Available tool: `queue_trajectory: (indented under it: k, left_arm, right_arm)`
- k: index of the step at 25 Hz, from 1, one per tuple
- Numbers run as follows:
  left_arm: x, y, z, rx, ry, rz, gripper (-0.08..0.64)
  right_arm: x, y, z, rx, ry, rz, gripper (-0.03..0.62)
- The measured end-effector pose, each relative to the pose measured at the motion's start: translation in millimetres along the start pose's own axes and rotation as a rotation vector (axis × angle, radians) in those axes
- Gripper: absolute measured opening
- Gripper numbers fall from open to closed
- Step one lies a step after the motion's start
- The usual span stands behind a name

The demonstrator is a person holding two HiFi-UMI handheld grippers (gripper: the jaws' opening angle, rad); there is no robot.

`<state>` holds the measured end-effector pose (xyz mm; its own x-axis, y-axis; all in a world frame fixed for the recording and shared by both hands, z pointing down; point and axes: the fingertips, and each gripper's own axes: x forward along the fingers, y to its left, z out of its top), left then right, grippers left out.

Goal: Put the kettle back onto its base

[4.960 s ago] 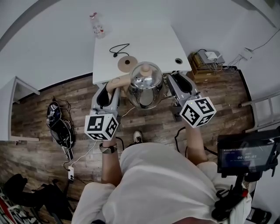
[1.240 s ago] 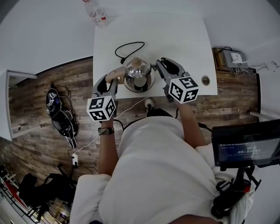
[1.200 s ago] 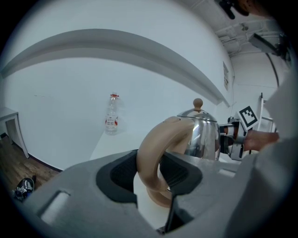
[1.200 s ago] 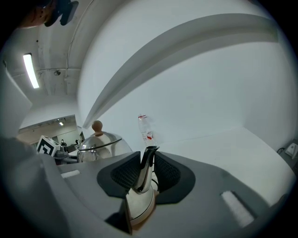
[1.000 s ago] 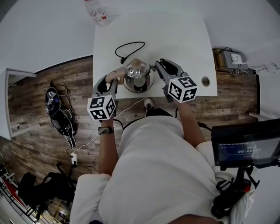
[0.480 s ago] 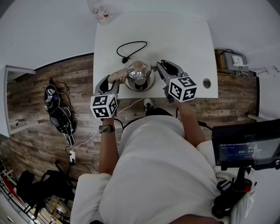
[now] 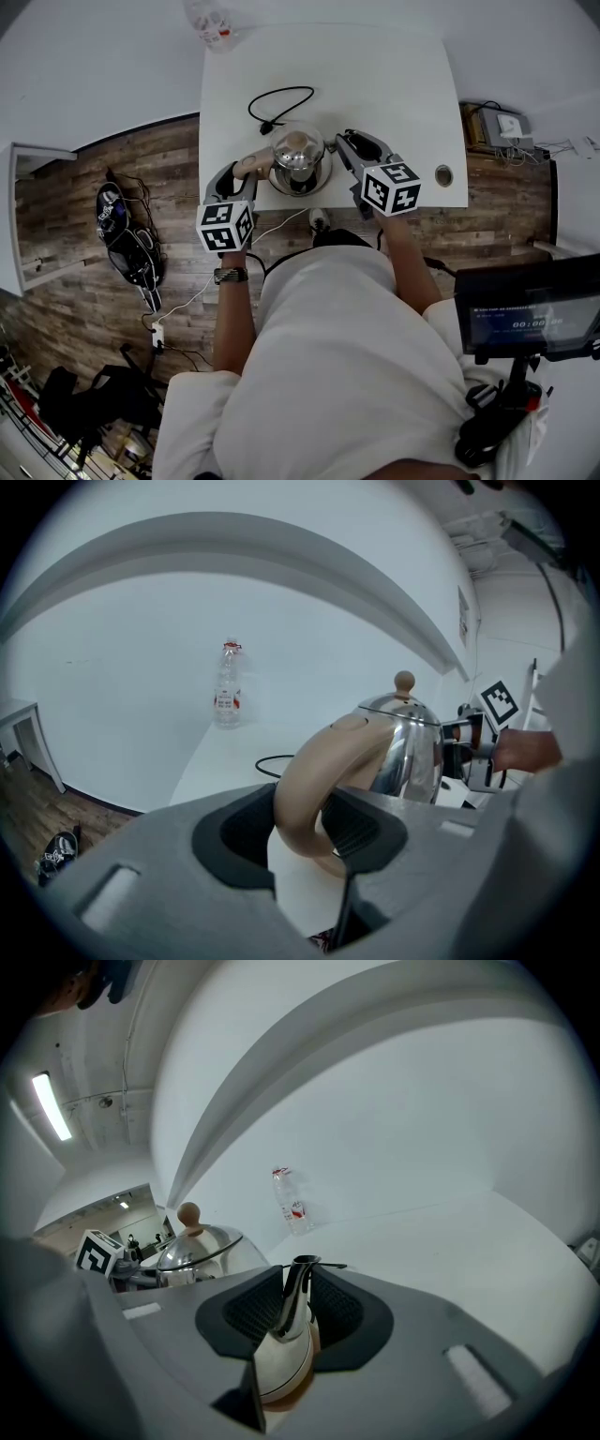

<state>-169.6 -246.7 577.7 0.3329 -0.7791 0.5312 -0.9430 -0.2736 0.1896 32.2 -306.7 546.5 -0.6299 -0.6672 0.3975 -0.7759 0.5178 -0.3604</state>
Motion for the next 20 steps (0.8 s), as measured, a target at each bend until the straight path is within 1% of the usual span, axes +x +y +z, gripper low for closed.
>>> queue_trajectory:
  k: [20]
  left_arm:
    - [12.2,-0.1,-9.8,-0.014,0.037,-0.011,0.153]
  right_arm:
    - [3.2,-6.6,-2.6,0.018,0.001,-0.015,0.091]
